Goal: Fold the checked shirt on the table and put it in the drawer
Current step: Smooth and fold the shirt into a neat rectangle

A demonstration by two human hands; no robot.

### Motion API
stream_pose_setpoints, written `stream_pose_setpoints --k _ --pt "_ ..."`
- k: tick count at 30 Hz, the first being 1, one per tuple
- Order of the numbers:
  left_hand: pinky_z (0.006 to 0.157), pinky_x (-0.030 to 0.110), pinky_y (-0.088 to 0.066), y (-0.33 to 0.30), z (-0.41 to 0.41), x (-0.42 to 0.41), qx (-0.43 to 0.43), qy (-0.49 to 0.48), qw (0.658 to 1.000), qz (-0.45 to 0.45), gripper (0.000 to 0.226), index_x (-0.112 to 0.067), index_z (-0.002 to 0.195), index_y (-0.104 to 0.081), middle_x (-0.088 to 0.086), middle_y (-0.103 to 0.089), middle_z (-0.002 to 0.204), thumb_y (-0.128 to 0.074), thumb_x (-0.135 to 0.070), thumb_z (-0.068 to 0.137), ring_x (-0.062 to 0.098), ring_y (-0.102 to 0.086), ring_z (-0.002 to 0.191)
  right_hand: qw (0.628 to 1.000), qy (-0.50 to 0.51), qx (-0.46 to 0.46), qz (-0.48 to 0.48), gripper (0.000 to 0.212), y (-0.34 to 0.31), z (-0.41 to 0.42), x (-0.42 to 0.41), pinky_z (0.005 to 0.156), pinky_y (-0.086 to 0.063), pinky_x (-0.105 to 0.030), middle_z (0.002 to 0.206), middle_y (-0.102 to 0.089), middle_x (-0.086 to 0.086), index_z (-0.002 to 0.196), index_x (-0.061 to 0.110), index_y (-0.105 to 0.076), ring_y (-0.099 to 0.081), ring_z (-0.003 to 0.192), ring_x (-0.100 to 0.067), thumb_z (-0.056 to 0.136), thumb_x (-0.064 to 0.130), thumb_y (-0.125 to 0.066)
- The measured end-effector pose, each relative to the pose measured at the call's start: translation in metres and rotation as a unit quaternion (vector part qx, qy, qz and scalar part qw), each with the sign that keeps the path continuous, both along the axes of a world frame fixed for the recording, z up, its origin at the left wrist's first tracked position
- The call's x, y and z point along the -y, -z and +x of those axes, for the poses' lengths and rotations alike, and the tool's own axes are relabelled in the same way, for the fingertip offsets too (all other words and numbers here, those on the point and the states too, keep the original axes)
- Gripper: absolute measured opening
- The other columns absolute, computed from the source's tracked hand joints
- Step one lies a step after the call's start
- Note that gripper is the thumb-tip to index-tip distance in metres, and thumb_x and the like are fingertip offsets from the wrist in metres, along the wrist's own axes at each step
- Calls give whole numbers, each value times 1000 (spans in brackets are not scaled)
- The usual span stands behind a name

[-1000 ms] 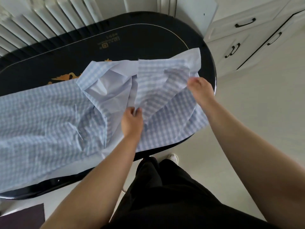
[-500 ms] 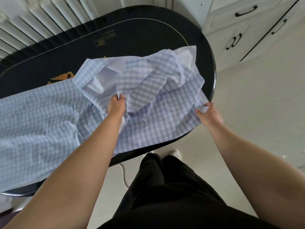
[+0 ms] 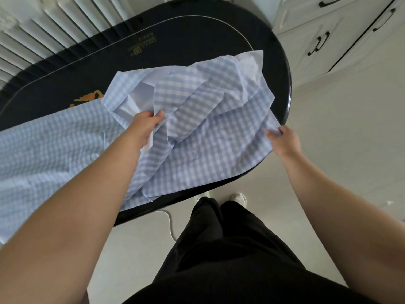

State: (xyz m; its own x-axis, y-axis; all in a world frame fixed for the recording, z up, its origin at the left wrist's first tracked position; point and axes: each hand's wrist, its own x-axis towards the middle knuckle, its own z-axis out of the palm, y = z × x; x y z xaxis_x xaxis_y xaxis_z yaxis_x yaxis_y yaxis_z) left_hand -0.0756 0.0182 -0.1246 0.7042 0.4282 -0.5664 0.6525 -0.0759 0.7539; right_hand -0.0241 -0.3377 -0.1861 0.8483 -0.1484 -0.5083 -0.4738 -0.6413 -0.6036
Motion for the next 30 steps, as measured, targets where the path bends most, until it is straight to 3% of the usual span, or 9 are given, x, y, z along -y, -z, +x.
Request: stream_pose_setpoints --k 4,9,11,14,17,20,23,26,30 --pt "75 27 -45 4 -25 14 31 28 975 219 26 -11 102 -60 0 -61 98 -52 -35 95 16 -56 90 994 50 76 53 28 -22 -3 5 51 -30 -27 64 -40 4 73 15 -44 -38 55 -12 89 33 -58" --pt "75 35 -39 32 -159 31 160 155 837 499 9 -13 91 -49 12 -55 88 -47 -22 89 31 -51 81 995 59 48 71 32 -24 -10 7 50 -29 -26 62 -38 3 66 16 -39 -35 54 -13 88 30 -58" --pt "77 37 -41 50 -212 43 124 257 815 505 14 -14 94 -53 9 -56 92 -45 -23 87 32 -55 81 995 48 44 78 26 -21 -12 3 51 -28 -27 63 -37 1 73 13 -43 -33 53 -14 88 29 -57" --pt "96 39 -39 67 -253 47 -15 218 858 465 33 -14 119 -55 5 -56 120 -49 -14 87 31 -55 110 996 46 46 67 22 -14 -14 -1 52 -29 -28 75 -41 -5 82 12 -46 -36 58 -16 89 31 -56" --pt "114 40 -24 74 -268 40 -189 133 883 409 63 -13 148 -25 6 -28 154 -47 -7 89 26 -26 141 990 111 67 56 31 1 -17 -4 74 -38 -23 114 -46 -9 101 6 -56 -45 85 -17 90 36 -57" --pt "117 38 -19 78 -270 38 -245 126 887 371 72 -12 151 -9 5 -12 159 -43 -7 89 21 -10 146 977 201 66 30 40 14 -27 1 82 -27 -7 142 -28 -14 109 -1 -56 -44 105 -17 91 35 -57" --pt "117 38 -20 80 -266 41 -249 120 889 366 75 -10 151 -8 5 -12 159 -44 -5 85 22 -9 146 962 258 8 85 54 17 -38 2 108 -36 -28 139 -28 -18 117 -1 -57 -47 121 -30 86 44 -56" --pt "116 38 -22 80 -263 39 -236 124 878 398 77 -9 150 -15 10 -26 154 -50 -4 81 27 -21 143 956 264 33 123 46 57 -33 20 99 -47 -45 129 -43 -17 90 18 -58 -56 106 -33 70 59 -54" --pt "112 40 -27 79 -259 38 -241 130 869 413 77 -9 148 -21 16 -36 145 -52 -3 78 33 -35 132 915 323 105 215 27 -21 -42 -5 72 -35 -11 113 -45 -12 71 20 -38 -50 81 -7 95 25 -48"
